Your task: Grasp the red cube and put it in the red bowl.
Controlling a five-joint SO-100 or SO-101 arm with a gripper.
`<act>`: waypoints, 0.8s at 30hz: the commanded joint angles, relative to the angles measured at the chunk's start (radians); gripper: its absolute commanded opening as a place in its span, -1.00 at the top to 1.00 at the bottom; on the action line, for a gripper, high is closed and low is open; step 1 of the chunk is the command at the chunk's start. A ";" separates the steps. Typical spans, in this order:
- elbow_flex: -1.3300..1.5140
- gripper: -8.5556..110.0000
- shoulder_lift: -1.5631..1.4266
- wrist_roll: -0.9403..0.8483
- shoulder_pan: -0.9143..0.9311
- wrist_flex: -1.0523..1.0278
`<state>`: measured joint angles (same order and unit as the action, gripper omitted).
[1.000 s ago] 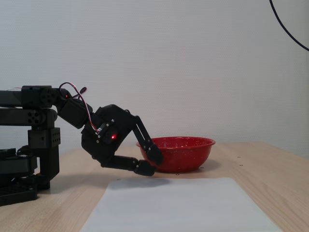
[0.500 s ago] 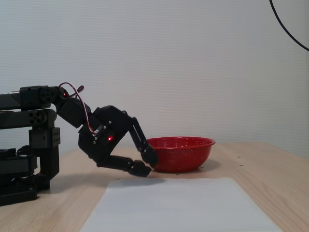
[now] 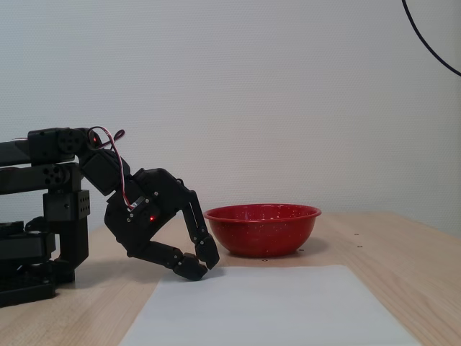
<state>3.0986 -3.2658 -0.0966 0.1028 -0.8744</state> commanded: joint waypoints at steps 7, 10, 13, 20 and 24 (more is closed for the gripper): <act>0.006 0.85 -0.009 -0.018 -0.011 -0.017; 0.006 0.85 -0.009 -0.018 -0.011 -0.017; 0.006 0.85 -0.009 -0.017 -0.011 -0.017; 0.006 0.85 -0.009 -0.017 -0.011 -0.017; 0.006 0.85 -0.009 -0.017 -0.011 -0.017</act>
<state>3.0986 -3.2674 -0.1043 0.1028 -0.8820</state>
